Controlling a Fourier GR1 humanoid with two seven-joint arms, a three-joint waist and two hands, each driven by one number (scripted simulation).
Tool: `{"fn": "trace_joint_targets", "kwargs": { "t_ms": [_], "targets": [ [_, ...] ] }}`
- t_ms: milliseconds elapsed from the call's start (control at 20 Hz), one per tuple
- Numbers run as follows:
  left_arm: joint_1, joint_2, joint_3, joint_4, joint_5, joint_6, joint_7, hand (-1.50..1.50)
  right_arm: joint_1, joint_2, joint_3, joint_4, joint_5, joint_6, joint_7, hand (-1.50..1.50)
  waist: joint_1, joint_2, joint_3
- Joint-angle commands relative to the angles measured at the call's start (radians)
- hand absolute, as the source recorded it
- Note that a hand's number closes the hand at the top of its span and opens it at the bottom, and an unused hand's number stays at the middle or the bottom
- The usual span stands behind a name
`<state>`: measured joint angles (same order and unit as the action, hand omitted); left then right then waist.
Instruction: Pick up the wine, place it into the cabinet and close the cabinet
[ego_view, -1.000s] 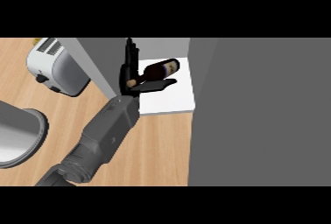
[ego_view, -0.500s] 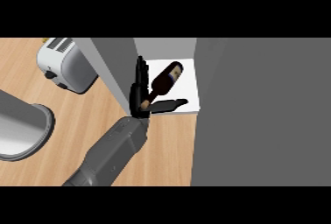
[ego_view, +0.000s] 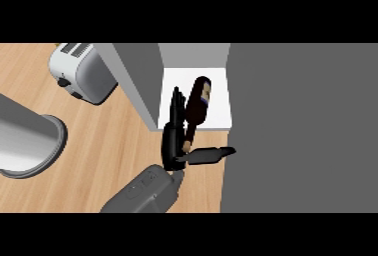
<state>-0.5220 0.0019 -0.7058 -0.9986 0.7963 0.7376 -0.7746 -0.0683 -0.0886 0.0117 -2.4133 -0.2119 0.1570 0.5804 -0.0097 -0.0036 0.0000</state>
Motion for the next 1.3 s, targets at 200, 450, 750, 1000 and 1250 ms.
{"fn": "trace_joint_targets", "kwargs": {
  "t_ms": [200,450,750,1000,1250],
  "targets": [
    [0.222,0.024,-0.146,-0.397,-0.125,0.201,0.048,-1.50,0.035,0.009,-0.001,-0.128,-0.032,-0.030,0.062,-1.50,0.016,-0.005,0.000],
    [0.317,0.084,-0.126,-0.492,-0.173,0.203,0.086,-1.50,0.055,0.006,0.011,-0.140,-0.039,-0.012,0.059,-1.50,0.010,0.000,0.000],
    [0.478,0.146,-0.161,-0.671,-0.234,0.190,0.085,-1.50,0.034,-0.007,0.008,-0.092,-0.056,0.004,0.050,-1.50,0.011,0.001,0.000],
    [0.523,0.281,-0.210,-0.834,-0.269,0.177,0.148,-1.50,0.045,-0.031,-0.033,-0.117,-0.174,0.032,0.105,-1.50,0.008,0.000,0.000],
    [0.589,0.357,-0.269,-0.936,-0.312,0.168,0.159,-1.50,0.033,-0.038,0.006,-0.060,-0.169,0.089,0.098,1.50,0.011,0.000,0.000]
  ]
}}
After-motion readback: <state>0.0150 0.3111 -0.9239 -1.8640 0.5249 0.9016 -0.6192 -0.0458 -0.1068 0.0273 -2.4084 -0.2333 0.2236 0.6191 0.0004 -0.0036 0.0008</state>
